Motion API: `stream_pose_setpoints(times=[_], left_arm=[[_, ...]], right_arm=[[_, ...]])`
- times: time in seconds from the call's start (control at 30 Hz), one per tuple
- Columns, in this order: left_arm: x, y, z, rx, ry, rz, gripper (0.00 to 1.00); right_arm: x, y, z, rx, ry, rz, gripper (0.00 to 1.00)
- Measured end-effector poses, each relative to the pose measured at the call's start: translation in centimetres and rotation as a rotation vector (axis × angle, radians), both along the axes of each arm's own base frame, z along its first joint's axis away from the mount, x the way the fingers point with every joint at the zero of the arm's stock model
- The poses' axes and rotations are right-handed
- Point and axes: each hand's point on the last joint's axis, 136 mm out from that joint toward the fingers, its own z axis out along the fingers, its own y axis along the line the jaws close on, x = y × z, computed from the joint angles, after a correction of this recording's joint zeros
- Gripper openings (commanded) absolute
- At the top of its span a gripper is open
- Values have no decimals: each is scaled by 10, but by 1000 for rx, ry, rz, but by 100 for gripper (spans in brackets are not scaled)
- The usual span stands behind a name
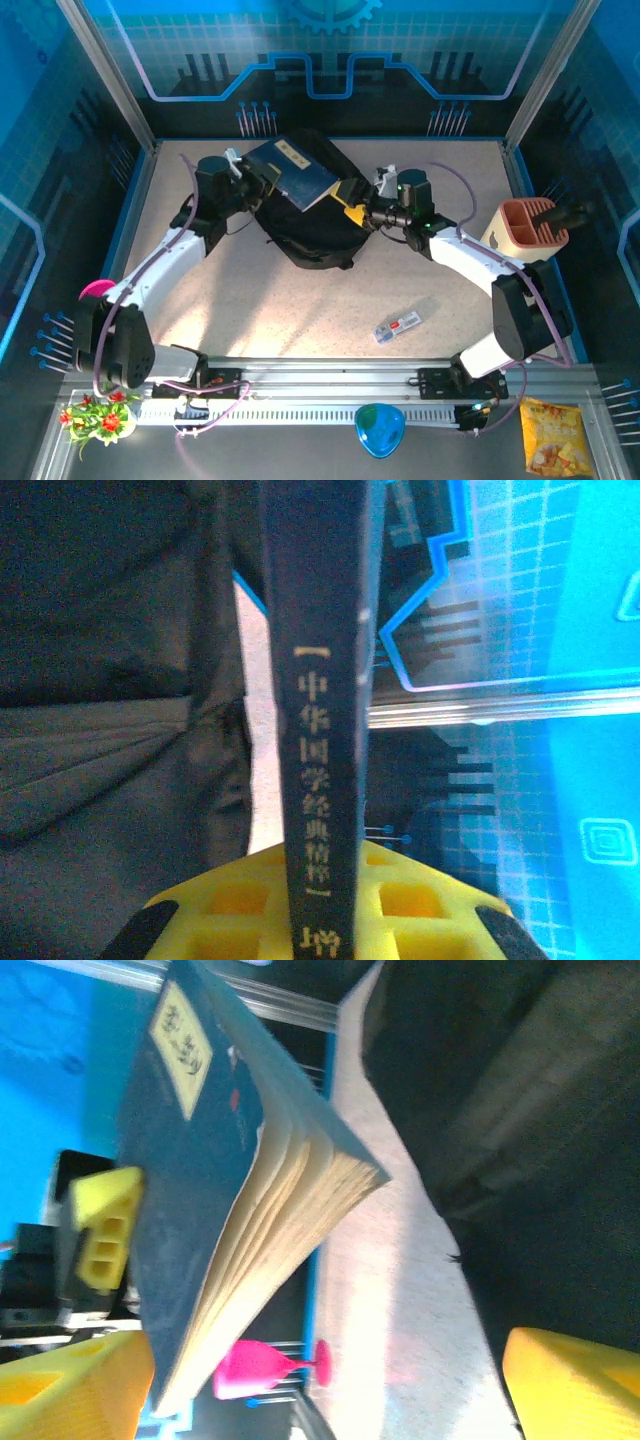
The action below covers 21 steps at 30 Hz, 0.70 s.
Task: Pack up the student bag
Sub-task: Pass the book.
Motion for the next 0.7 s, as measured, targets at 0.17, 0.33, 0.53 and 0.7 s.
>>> stream_pose_setpoints(times=[0.17,0.33,0.53,0.7], left_arm=[[11,-23,4,-62,-7,-29,0],[13,-34,3,-95,-4,-46,0],[15,-39,3,-118,-3,-56,0],[15,-42,5,-130,-10,-62,0]], right_arm=[[9,5,21,150,16,-6,91],[17,8,22,215,41,-15,86],[27,11,17,247,72,-29,76],[36,12,16,273,76,-45,62]])
